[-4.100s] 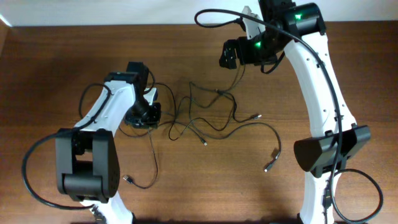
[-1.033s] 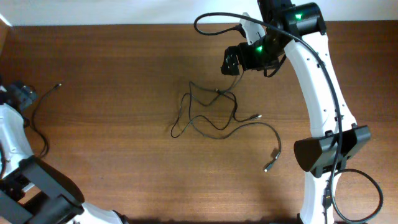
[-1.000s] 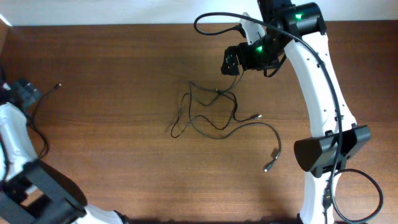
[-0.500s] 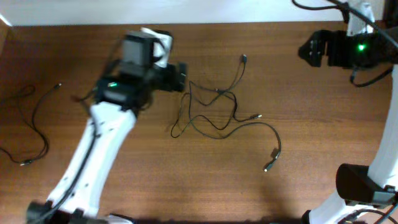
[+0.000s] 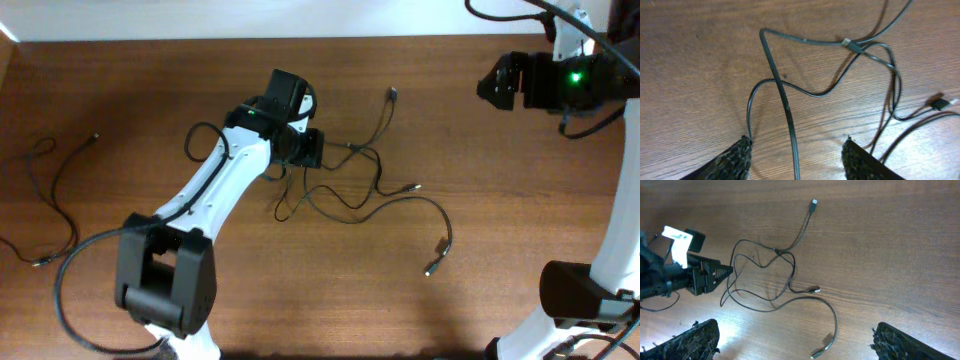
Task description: Untangle cables
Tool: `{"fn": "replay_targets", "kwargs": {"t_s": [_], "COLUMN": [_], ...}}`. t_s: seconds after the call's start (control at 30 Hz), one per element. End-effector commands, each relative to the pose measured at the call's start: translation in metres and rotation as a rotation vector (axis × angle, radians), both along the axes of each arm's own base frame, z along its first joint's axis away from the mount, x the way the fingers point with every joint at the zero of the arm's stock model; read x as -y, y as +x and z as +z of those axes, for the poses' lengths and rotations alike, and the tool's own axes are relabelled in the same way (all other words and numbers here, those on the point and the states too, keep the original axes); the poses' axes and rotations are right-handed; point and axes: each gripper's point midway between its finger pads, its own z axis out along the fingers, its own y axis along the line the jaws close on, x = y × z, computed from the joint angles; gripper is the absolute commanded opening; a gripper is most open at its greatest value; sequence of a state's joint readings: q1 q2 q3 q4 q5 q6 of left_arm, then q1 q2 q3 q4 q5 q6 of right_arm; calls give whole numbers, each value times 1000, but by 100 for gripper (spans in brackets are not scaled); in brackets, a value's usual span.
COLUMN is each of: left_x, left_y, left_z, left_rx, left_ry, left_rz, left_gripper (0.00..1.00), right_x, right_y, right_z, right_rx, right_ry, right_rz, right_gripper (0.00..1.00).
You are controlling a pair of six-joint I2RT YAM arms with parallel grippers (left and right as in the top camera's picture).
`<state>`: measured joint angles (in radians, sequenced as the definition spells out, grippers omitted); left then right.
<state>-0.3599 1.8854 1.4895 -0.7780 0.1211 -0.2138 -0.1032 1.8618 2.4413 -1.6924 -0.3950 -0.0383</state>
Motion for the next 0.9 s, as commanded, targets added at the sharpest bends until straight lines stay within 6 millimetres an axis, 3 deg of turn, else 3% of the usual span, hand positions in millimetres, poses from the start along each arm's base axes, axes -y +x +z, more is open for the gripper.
{"fn": "replay_targets", "kwargs": {"t_s": [0.0, 0.13, 0.23, 0.27, 0.33, 0.4, 0.47, 0.5, 0.57, 0.63, 0.73, 0.8, 0.87], "left_x": [1, -5, -3, -2, 4, 9, 21, 24, 31, 32, 31, 32, 38], "left_y": [2, 3, 8, 11, 27, 41, 65, 70, 79, 80, 75, 67, 43], "left_z": [-16, -47, -51, -50, -39, -20, 40, 59, 125, 174, 248, 280, 326], "left_rx": [-40, -87, -77, -63, 2, 48, 170, 206, 330, 437, 598, 666, 782], "left_ry": [-7, 46, 43, 36, 10, -9, -41, -49, -76, -82, -124, -142, -141], "left_rz": [46, 59, 59, 59, 60, 60, 22, 9, -30, -72, -85, -96, -169], "left_gripper": [52, 47, 39, 32, 4, 0, 0, 0, 0, 0, 0, 0, 0], "right_x": [-4, -4, -4, -4, -4, -4, -4, -4, -4, -4, -4, -4, -4], "right_y": [0, 0, 0, 0, 0, 0, 0, 0, 0, 0, 0, 0, 0], "right_z": [-9, -10, -10, -10, -10, -10, -10, -10, -10, -10, -10, -10, -10], "right_rx": [-29, -24, -25, -24, -24, -24, -24, -24, -24, -23, -23, -16, -15], "right_ry": [8, 0, -1, -1, 0, -1, -1, -1, -1, -1, -1, -9, -11], "right_rz": [24, 42, 42, 42, 42, 42, 42, 42, 42, 42, 43, 60, 64], "right_gripper": [100, 99, 99, 99, 99, 99, 99, 99, 99, 99, 99, 99, 99]}}
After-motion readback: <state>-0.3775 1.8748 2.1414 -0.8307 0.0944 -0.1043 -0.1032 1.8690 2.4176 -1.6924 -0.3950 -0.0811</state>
